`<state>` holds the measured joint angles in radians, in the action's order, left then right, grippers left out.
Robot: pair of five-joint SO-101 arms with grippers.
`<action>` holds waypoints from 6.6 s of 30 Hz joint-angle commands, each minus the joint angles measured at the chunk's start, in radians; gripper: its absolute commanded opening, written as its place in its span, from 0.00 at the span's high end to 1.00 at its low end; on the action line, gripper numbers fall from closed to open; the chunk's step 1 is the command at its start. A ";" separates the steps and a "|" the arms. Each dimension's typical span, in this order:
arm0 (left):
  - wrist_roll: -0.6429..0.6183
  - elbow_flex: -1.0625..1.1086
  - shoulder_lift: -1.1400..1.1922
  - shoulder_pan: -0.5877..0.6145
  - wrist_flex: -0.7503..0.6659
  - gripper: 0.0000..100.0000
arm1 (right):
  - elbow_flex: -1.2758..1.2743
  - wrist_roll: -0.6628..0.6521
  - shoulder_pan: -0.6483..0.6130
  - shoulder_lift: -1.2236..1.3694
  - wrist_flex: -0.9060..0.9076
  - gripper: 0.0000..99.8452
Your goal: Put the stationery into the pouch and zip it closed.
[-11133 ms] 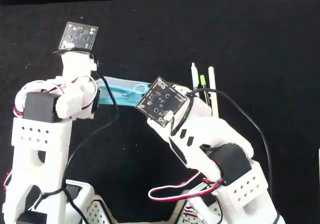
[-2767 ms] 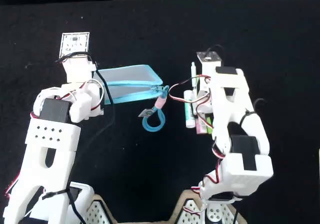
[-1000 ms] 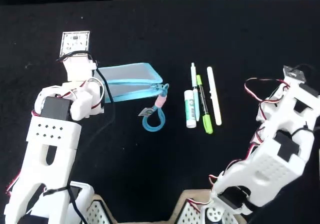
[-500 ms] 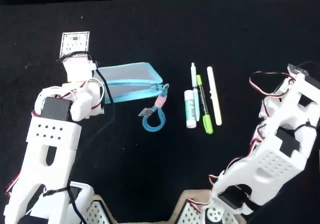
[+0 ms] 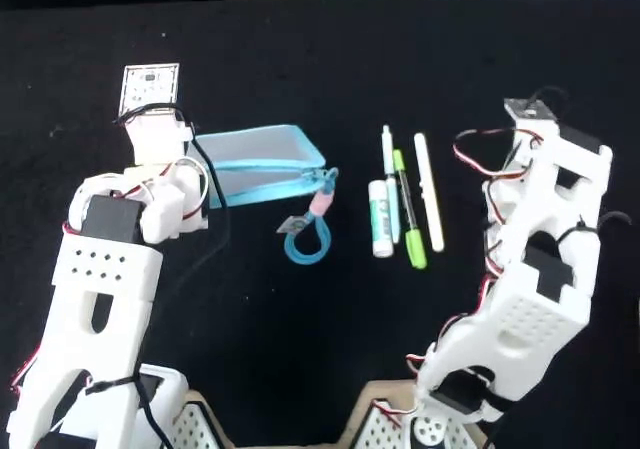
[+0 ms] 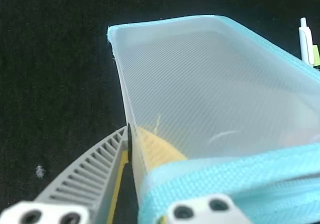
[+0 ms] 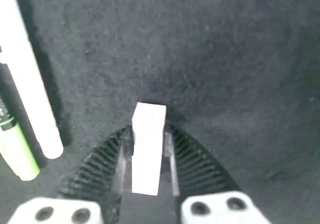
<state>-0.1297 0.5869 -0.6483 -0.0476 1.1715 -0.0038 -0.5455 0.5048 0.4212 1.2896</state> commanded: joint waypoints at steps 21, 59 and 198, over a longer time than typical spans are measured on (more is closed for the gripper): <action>-0.012 0.028 0.003 -0.004 0.003 0.97 | 0.054 0.222 -0.009 0.061 -0.046 0.87; -0.012 0.028 0.003 -0.004 0.005 0.97 | -0.211 0.431 -0.626 -1.026 -0.026 0.99; -0.012 0.028 0.003 -0.004 0.003 0.97 | -1.109 0.273 -1.175 -1.653 -0.638 0.99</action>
<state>-0.1312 0.5992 -0.6483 -0.0491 1.1715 -1.1301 -0.2754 -0.6843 -1.2482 0.5976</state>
